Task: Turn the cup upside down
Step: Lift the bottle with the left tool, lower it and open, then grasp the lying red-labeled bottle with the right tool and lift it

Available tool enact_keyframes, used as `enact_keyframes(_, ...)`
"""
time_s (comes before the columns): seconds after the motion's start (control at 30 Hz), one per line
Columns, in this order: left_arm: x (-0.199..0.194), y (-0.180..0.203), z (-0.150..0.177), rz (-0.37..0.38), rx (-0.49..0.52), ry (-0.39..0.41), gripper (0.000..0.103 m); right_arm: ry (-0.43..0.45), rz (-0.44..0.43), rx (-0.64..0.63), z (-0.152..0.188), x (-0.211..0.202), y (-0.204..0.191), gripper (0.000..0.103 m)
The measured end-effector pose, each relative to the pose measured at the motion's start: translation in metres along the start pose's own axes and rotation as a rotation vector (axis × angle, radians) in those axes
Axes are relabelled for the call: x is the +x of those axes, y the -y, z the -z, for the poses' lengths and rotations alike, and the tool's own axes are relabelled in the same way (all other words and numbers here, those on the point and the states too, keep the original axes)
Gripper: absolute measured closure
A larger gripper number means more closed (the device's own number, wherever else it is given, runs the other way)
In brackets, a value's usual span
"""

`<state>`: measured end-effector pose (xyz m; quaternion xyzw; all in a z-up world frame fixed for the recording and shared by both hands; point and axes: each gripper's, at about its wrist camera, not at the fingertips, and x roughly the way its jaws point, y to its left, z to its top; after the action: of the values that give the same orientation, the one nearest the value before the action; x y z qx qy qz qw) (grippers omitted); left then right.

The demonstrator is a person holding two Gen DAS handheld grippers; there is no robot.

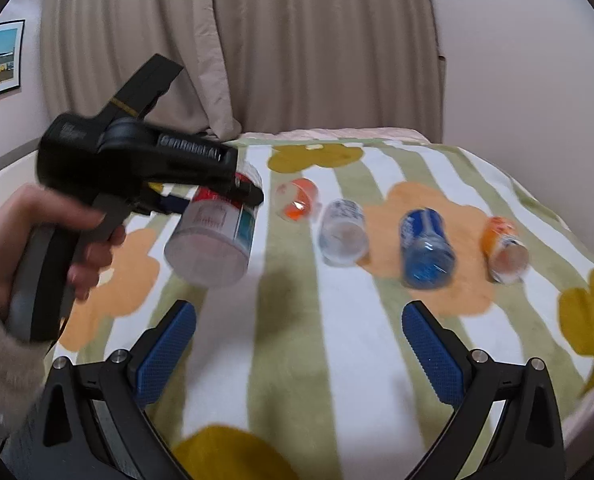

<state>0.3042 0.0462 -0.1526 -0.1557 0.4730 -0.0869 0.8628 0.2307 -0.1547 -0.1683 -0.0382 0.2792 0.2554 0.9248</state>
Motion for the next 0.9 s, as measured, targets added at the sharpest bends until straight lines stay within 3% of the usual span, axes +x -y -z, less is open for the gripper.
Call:
enact_keyframes(0.2,0.037,0.016,0.031,-0.011,0.006,-0.082,0.032,-0.009,0.042,0.032,0.014,-0.026,0.015,0.000)
enact_keyframes(0.5,0.067,0.001,0.032,-0.084,-0.038,-0.145,0.030,-0.016,0.067,0.062,0.022,-0.039,0.027,0.000)
enact_keyframes(0.53,0.068,0.000,0.033,-0.085,-0.043,-0.147,0.028,-0.015,0.065,0.067,0.022,-0.039,0.027,0.000)
enact_keyframes(0.6,0.067,-0.001,0.034,-0.091,-0.047,-0.143,0.006,-0.016,0.064,0.066,0.022,-0.039,0.027,0.000)
enact_keyframes(0.63,0.066,-0.002,0.034,-0.092,-0.047,-0.141,0.001,-0.016,0.063,0.066,0.022,-0.039,0.028,0.000)
enact_keyframes(0.9,0.024,-0.004,0.038,-0.066,-0.018,-0.085,0.000,-0.027,0.009,0.074,0.010,-0.042,0.025,0.000)
